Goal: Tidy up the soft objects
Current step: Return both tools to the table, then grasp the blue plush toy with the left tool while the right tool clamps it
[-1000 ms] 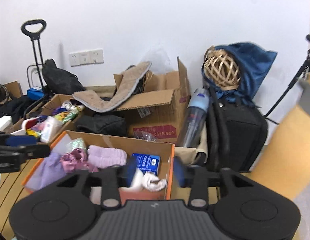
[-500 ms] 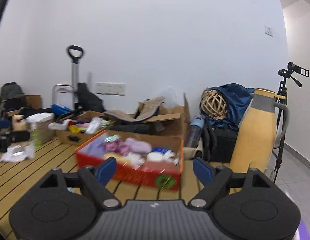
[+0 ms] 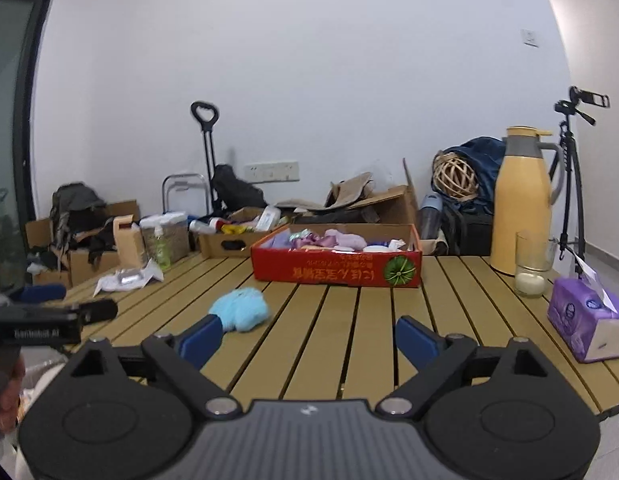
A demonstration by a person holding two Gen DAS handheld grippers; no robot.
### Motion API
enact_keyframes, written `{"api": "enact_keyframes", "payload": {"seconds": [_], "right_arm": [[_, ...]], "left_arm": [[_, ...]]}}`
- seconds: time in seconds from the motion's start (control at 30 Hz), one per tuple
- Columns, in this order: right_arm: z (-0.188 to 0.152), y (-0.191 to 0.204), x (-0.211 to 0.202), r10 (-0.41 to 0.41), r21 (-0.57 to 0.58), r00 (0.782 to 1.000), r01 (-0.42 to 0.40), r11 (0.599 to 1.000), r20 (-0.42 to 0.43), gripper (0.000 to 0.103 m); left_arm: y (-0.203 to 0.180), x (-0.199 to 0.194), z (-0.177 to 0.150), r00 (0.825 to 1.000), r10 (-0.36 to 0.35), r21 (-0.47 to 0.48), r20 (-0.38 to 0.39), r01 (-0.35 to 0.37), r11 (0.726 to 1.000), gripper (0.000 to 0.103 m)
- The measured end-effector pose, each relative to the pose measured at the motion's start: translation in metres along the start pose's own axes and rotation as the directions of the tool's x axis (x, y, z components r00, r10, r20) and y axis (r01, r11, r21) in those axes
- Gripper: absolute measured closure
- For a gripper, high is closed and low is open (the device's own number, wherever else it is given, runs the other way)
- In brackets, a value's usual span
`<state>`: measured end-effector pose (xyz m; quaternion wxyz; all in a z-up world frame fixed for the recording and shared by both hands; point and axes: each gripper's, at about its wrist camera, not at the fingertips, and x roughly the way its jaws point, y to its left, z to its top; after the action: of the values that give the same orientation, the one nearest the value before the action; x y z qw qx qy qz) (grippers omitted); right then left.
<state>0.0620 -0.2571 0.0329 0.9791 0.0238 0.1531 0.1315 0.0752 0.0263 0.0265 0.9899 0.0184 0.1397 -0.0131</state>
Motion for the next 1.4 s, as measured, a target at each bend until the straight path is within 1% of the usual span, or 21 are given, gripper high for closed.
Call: {"api": "enact_keyframes", "payload": {"seconds": [0.1, 0.2, 0.3, 0.4, 0.47, 0.53, 0.57, 0.6, 0.63, 0.73, 0.83, 0.87, 0.9, 0.97, 1.03, 1.1, 1.17, 1.2, 1.23, 1.33, 1.4], "right_arm": [[0.0, 0.0, 0.004, -0.012, 0.013, 1.0, 0.012, 1.0, 0.006, 0.01], [-0.001, -0.002, 0.014, -0.009, 0.019, 1.0, 0.009, 1.0, -0.005, 0.011], [0.001, -0.003, 0.038, 0.001, 0.012, 0.999, 0.0, 1.0, -0.035, 0.011], [0.007, -0.004, 0.073, 0.036, 0.012, 0.997, -0.035, 0.999, -0.074, 0.019], [0.012, -0.004, 0.099, 0.065, 0.01, 0.992, -0.065, 0.998, -0.104, 0.027], [0.018, -0.005, 0.126, 0.1, 0.019, 0.986, -0.098, 0.995, -0.131, 0.039], [0.021, -0.005, 0.141, 0.12, 0.032, 0.983, -0.117, 0.993, -0.139, 0.041], [0.023, -0.006, 0.156, 0.139, 0.046, 0.979, -0.134, 0.99, -0.149, 0.045], [0.026, -0.006, 0.172, 0.156, 0.057, 0.974, -0.149, 0.987, -0.163, 0.048], [0.032, -0.004, 0.218, 0.216, 0.083, 0.956, -0.203, 0.976, -0.201, 0.051], [0.035, 0.0, 0.264, 0.283, 0.129, 0.931, -0.259, 0.957, -0.231, 0.053], [0.036, 0.001, 0.277, 0.294, 0.14, 0.923, -0.266, 0.954, -0.247, 0.056], [0.035, 0.003, 0.289, 0.309, 0.151, 0.916, -0.278, 0.949, -0.258, 0.058], [0.032, 0.006, 0.306, 0.332, 0.173, 0.905, -0.294, 0.94, -0.265, 0.059], [0.027, 0.009, 0.32, 0.353, 0.184, 0.891, -0.311, 0.932, -0.284, 0.062], [0.021, 0.011, 0.33, 0.362, 0.199, 0.882, -0.314, 0.928, -0.3, 0.062], [0.016, 0.006, 0.336, 0.4, 0.263, 0.869, -0.33, 0.907, -0.291, 0.068], [0.015, 0.004, 0.337, 0.425, 0.286, 0.859, -0.347, 0.893, -0.285, 0.075], [0.015, 0.003, 0.338, 0.436, 0.298, 0.854, -0.353, 0.887, -0.283, 0.075], [0.013, 0.001, 0.34, 0.441, 0.324, 0.852, -0.347, 0.88, -0.284, 0.076], [0.015, 0.002, 0.336, 0.43, 0.32, 0.856, -0.337, 0.885, -0.288, 0.076]], "left_arm": [[0.002, 0.008, 0.0, 1.0, -0.015, -0.01, -0.002, 0.015, 1.0, 0.0], [0.006, 0.024, -0.002, 0.999, -0.025, -0.031, -0.035, 0.024, 0.999, 0.0], [0.012, 0.052, -0.002, 0.996, -0.046, -0.091, -0.081, 0.039, 0.995, 0.0], [0.011, 0.088, -0.005, 0.988, -0.041, -0.126, -0.148, 0.023, 0.992, 0.0], [0.011, 0.114, -0.007, 0.98, -0.068, -0.158, -0.189, 0.038, 0.987, 0.004], [0.013, 0.138, -0.007, 0.969, -0.096, -0.207, -0.228, 0.049, 0.977, 0.019], [0.014, 0.15, -0.007, 0.962, -0.111, -0.232, -0.248, 0.052, 0.971, 0.025], [0.015, 0.161, -0.007, 0.956, -0.13, -0.261, -0.263, 0.059, 0.963, 0.036], [0.015, 0.169, -0.007, 0.951, -0.147, -0.285, -0.271, 0.067, 0.956, 0.039], [0.013, 0.193, -0.006, 0.943, -0.181, -0.328, -0.279, 0.083, 0.941, 0.043], [0.011, 0.213, -0.006, 0.94, -0.184, -0.327, -0.286, 0.085, 0.941, 0.048], [0.011, 0.218, -0.007, 0.939, -0.185, -0.324, -0.29, 0.085, 0.942, 0.051], [0.012, 0.223, -0.008, 0.937, -0.188, -0.325, -0.294, 0.086, 0.942, 0.056], [0.015, 0.23, -0.012, 0.934, -0.187, -0.335, -0.303, 0.079, 0.939, 0.057], [0.02, 0.235, -0.015, 0.927, -0.211, -0.364, -0.312, 0.088, 0.927, 0.064], [0.024, 0.239, -0.018, 0.921, -0.236, -0.394, -0.309, 0.102, 0.913, 0.066], [0.027, 0.241, -0.017, 0.918, -0.254, -0.418, -0.304, 0.111, 0.902, 0.069], [0.029, 0.242, -0.018, 0.916, -0.264, -0.431, -0.301, 0.117, 0.895, 0.07], [0.029, 0.242, -0.018, 0.916, -0.266, -0.432, -0.299, 0.119, 0.894, 0.07], [0.027, 0.241, -0.017, 0.919, -0.262, -0.424, -0.295, 0.12, 0.898, 0.072], [0.024, 0.236, -0.013, 0.919, -0.264, -0.417, -0.291, 0.127, 0.9, 0.072]]}}
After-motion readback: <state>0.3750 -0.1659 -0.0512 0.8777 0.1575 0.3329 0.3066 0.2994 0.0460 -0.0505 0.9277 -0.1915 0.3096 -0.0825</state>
